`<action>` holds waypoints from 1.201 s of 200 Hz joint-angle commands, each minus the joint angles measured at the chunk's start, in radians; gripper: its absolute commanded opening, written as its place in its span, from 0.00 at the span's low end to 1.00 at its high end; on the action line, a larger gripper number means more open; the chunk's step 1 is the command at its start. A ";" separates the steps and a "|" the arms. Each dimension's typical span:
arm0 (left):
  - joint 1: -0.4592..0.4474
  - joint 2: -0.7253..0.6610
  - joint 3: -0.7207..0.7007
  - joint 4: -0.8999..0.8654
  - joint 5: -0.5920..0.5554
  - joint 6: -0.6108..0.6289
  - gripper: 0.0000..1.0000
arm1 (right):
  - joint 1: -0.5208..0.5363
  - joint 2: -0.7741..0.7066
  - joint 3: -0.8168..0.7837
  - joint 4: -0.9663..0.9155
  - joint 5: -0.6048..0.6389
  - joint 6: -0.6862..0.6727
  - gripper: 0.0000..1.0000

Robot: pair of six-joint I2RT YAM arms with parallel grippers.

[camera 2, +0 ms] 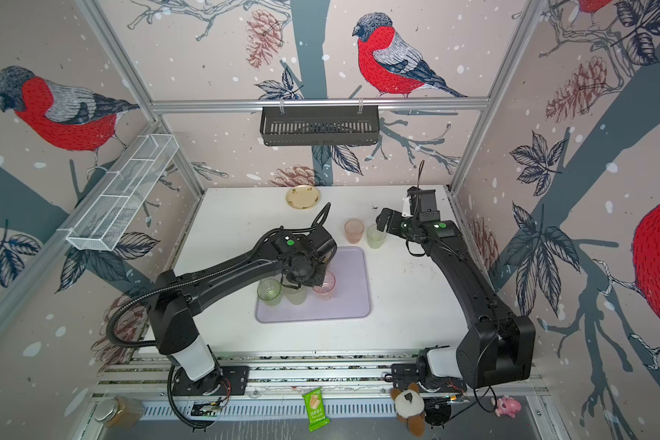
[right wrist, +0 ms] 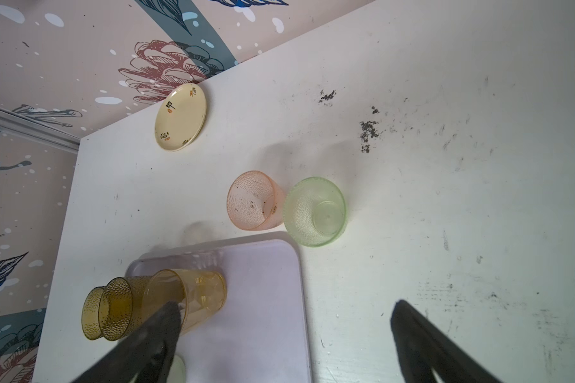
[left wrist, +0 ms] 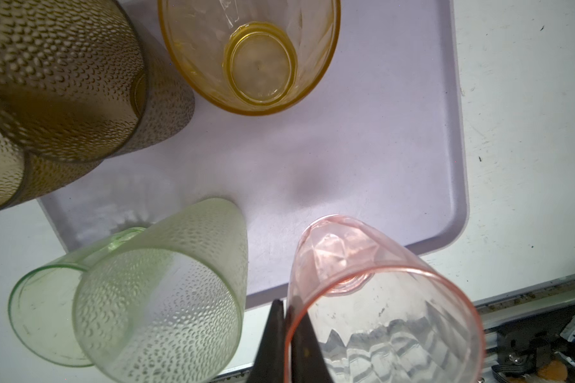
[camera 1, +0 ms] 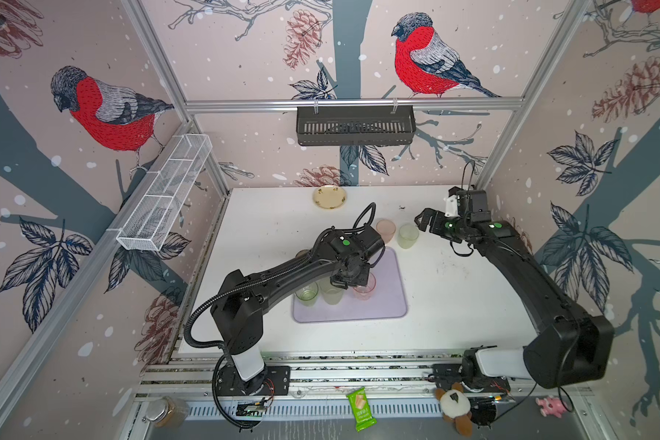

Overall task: Place the glasses into the tray
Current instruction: Place the glass on the tray.

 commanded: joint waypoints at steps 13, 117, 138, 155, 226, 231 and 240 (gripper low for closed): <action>-0.002 0.014 -0.020 0.012 -0.010 0.023 0.00 | -0.001 -0.017 0.005 0.004 0.027 -0.023 1.00; -0.002 0.097 -0.015 0.090 -0.069 0.033 0.00 | -0.007 -0.030 -0.003 0.004 0.030 -0.022 1.00; -0.003 0.107 -0.017 0.094 -0.069 0.037 0.00 | -0.008 -0.033 -0.005 0.004 0.032 -0.022 1.00; -0.002 0.108 -0.027 0.096 -0.075 0.036 0.00 | -0.008 -0.033 -0.005 0.004 0.032 -0.023 0.99; -0.002 0.117 -0.055 0.117 -0.091 0.037 0.00 | -0.009 -0.033 -0.004 0.007 0.030 -0.020 1.00; -0.002 0.118 -0.055 0.117 -0.092 0.038 0.00 | -0.008 -0.033 -0.003 0.007 0.030 -0.020 1.00; -0.002 0.121 -0.057 0.120 -0.094 0.039 0.00 | -0.008 -0.033 -0.003 0.006 0.030 -0.020 1.00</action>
